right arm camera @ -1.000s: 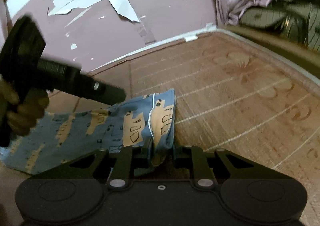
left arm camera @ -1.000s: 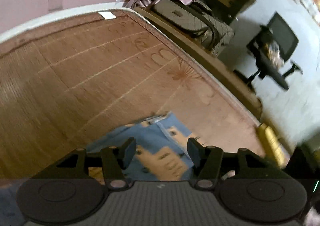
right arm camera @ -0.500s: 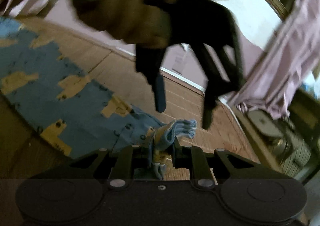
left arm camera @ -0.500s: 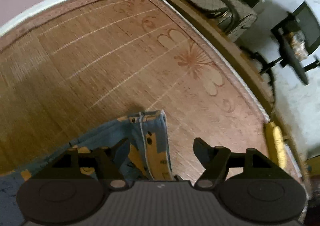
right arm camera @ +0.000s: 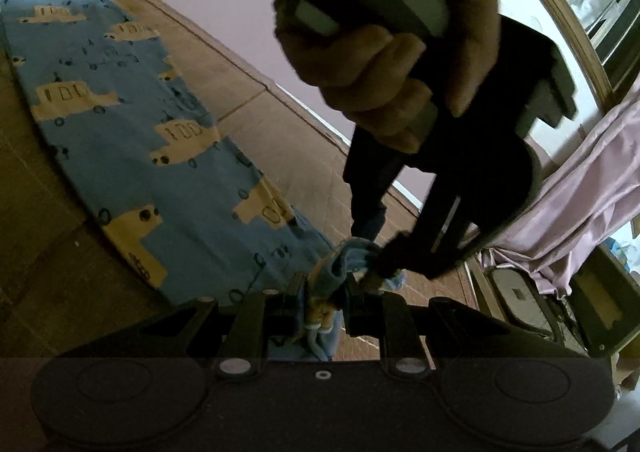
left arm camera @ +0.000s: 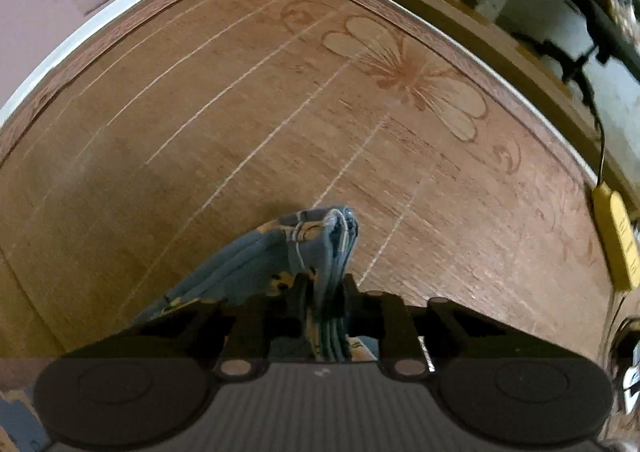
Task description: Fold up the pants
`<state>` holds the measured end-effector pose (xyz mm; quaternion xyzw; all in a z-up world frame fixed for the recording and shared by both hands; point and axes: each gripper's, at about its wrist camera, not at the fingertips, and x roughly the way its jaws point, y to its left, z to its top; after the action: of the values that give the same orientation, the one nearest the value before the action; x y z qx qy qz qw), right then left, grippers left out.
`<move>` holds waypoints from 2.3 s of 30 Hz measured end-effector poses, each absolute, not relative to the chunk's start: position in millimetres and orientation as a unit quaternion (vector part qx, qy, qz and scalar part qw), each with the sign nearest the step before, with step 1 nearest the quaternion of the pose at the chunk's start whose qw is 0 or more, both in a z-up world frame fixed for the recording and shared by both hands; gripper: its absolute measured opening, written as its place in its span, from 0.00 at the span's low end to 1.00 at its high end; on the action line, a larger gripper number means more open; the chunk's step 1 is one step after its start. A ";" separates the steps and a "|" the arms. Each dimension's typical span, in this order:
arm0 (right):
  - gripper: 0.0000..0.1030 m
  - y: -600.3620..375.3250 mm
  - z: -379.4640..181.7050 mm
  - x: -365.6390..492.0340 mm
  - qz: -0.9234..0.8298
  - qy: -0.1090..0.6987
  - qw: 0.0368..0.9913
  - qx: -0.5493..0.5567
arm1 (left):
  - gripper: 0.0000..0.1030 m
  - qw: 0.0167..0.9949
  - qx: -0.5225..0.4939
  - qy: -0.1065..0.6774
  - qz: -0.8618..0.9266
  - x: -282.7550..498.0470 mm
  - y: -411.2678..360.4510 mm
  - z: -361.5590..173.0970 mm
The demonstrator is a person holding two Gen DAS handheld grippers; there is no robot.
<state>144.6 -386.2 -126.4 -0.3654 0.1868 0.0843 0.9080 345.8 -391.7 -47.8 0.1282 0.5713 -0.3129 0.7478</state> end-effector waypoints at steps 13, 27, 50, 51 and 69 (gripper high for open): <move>0.18 -326.3 -78.0 120.4 0.172 0.154 0.920 -0.317 | 0.11 0.767 -0.085 0.531 -0.351 332.8 -226.3 -23.1; 0.15 -215.9 -105.2 125.6 0.186 0.275 0.903 -0.272 | 0.18 0.788 -0.077 0.500 -0.351 309.2 -102.4 -88.8; 0.14 -229.2 -103.8 134.9 0.129 0.311 0.932 -0.135 | 0.12 0.806 -0.096 0.486 -0.325 315.8 -99.3 -89.4; 0.14 -229.7 -102.9 134.0 0.126 0.309 0.933 -0.131 | 0.11 0.807 -0.097 0.484 -0.326 315.4 -98.9 -88.1; 0.11 -191.8 -70.7 102.2 0.188 0.261 0.938 -0.129 | 0.10 0.820 -0.096 0.459 -0.329 292.9 -34.2 -54.4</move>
<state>102.2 -191.8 -70.7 -0.1293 0.2614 0.1880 0.9379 292.9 -34.2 -54.4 -0.0957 0.4589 -0.3286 0.8199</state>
